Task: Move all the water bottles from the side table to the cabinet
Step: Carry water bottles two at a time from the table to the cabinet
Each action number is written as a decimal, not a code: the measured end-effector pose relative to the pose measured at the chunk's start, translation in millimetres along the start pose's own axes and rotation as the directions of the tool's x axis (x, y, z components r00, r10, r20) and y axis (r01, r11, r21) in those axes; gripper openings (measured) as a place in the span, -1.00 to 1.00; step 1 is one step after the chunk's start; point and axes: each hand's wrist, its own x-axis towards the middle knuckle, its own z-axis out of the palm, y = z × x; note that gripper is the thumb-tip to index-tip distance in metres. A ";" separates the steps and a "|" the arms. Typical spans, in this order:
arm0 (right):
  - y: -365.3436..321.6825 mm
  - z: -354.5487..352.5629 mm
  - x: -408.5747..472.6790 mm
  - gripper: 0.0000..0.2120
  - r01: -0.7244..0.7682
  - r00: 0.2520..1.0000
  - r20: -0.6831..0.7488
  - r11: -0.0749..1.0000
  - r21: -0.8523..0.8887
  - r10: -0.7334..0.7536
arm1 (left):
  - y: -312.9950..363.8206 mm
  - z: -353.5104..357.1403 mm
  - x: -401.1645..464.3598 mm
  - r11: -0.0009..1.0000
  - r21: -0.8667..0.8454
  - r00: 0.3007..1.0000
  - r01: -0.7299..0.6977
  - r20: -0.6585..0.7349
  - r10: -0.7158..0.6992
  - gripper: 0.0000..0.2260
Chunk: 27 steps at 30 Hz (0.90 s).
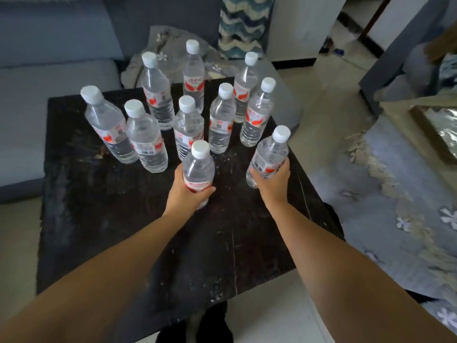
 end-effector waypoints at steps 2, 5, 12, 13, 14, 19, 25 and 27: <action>5.1 8.6 13.0 -0.10 0.039 0.999 -0.012 0.995 0.091 -0.038 | -3.3 10.7 5.0 1.000 0.004 0.999 0.013 -0.036 -0.013 -0.28; 11.7 18.0 22.5 -0.20 0.053 0.999 -0.016 0.991 0.123 -0.051 | -2.2 21.5 11.7 1.000 0.011 0.998 0.014 -0.064 -0.014 -0.38; 11.1 6.4 36.5 -0.45 0.043 0.996 0.084 0.999 -0.012 -0.042 | 11.0 32.7 28.4 0.987 0.155 0.999 0.044 0.000 -0.044 -0.34; 13.3 2.1 33.6 -0.49 0.017 0.996 0.089 0.999 -0.029 -0.015 | 12.1 34.4 27.1 0.982 0.180 0.998 0.054 0.017 -0.058 -0.33; 16.3 -2.3 29.0 -0.51 -0.005 0.996 0.091 0.999 -0.036 0.008 | 12.4 36.6 25.5 0.978 0.198 0.997 0.066 0.032 -0.073 -0.33; 33.4 -44.2 -4.0 -0.50 -0.050 0.998 0.027 0.999 -0.012 0.051 | 26.0 56.3 7.8 0.965 0.256 0.987 0.048 0.136 -0.085 -0.40; 47.9 -113.8 -55.5 -0.48 -0.121 0.975 -0.191 0.993 -0.011 0.117 | 46.4 90.8 -22.8 0.965 0.240 0.931 -0.101 0.366 0.007 -0.43; 54.2 -139.9 -78.5 -0.46 -0.171 0.947 -0.277 0.985 -0.001 0.164 | 54.6 103.4 -39.3 0.960 0.232 0.886 -0.157 0.463 0.033 -0.43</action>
